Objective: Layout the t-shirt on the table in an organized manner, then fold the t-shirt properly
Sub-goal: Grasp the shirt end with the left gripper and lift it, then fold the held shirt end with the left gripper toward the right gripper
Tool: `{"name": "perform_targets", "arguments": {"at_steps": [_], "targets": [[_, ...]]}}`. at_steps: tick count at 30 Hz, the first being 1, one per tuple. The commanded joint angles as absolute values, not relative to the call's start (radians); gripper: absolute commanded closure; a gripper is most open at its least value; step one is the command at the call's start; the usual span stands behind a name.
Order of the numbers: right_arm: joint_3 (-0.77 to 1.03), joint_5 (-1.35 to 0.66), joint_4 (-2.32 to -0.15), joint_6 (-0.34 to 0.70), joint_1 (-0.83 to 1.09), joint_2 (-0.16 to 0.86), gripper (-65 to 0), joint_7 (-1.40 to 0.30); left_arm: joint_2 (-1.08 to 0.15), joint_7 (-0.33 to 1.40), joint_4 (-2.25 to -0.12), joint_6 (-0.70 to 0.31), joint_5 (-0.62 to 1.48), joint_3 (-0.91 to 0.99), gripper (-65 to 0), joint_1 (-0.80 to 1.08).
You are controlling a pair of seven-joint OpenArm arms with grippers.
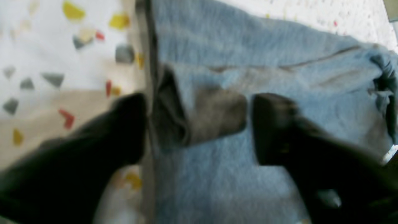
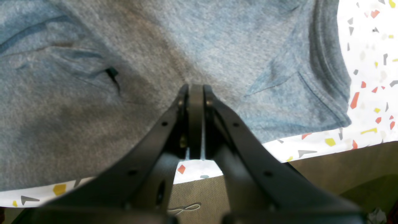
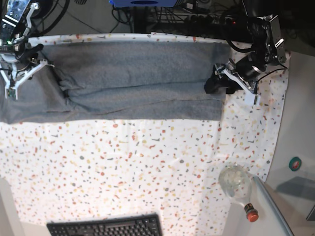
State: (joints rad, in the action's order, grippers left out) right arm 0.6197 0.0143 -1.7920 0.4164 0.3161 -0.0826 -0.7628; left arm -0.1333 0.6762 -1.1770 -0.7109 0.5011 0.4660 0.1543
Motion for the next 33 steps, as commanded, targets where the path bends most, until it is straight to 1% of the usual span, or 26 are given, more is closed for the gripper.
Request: {"name": "perform_targets", "arguments": {"at_steps": [1, 3, 5, 6, 9, 12, 17, 20, 23, 26, 29, 33], "targets": [[0.619, 0.012, -1.81, 0.417, 0.312, -0.074, 0.0, -0.748, -0.131, 0.751, -1.17, -0.698, 0.453, 0.463, -35.4, 0.17], [0.619, 0.012, -1.81, 0.417, 0.312, -0.074, 0.0, -0.748, -0.131, 0.753, -1.17, -0.698, 0.453, 0.463, -20.9, 0.17], [0.619, 0.012, -1.81, 0.417, 0.311, -0.073, 0.0, -0.748, -0.133, 0.753, -1.17, -0.698, 0.453, 0.463, -7.7, 0.17], [0.619, 0.012, -1.81, 0.417, 0.306, -0.073, 0.0, -0.748, -0.136, 0.753, -1.17, -0.698, 0.453, 0.463, 0.0, 0.17], [0.619, 0.012, -1.81, 0.417, 0.302, -0.073, 0.0, -0.748, -0.148, 0.75, -1.17, -0.698, 0.449, 0.476, 0.0, 0.156], [0.618, 0.012, -1.81, 0.417, 0.3, -0.073, 0.0, -0.748, -0.199, 0.748, -1.171, -0.698, 0.452, 0.483, 0.0, 0.127], [0.618, 0.012, -1.81, 0.417, 0.3, -0.073, 0.0, -0.748, -0.265, 0.751, -1.214, -0.698, 0.444, 0.599, 0.0, 0.116], [0.618, 0.012, -1.81, 0.417, 0.3, -0.073, 0.0, -0.748, -0.286, 0.753, -1.307, -0.698, 0.444, 0.607, 0.0, 0.139], [0.618, 0.012, -1.81, 0.417, 0.298, -0.073, 0.0, -0.748, -0.274, 0.753, -1.477, -0.698, 0.444, 0.604, 0.0, 0.22], [0.618, 0.01, -1.81, 0.417, 0.295, -0.059, 0.0, -0.748, -0.222, 0.753, -1.636, -0.698, 0.444, 0.55, 0.0, 0.286], [0.618, 0.008, -1.808, 0.417, 0.283, -0.051, 0.0, -0.753, -0.189, 0.754, -1.764, -0.694, 0.444, 0.449, 0.0, 0.331], [0.621, 0.01, -1.808, 0.417, 0.268, -0.051, 0.0, -0.754, -0.154, 0.8, -1.844, -0.572, 0.446, 0.288, 0.0, 0.351]]}}
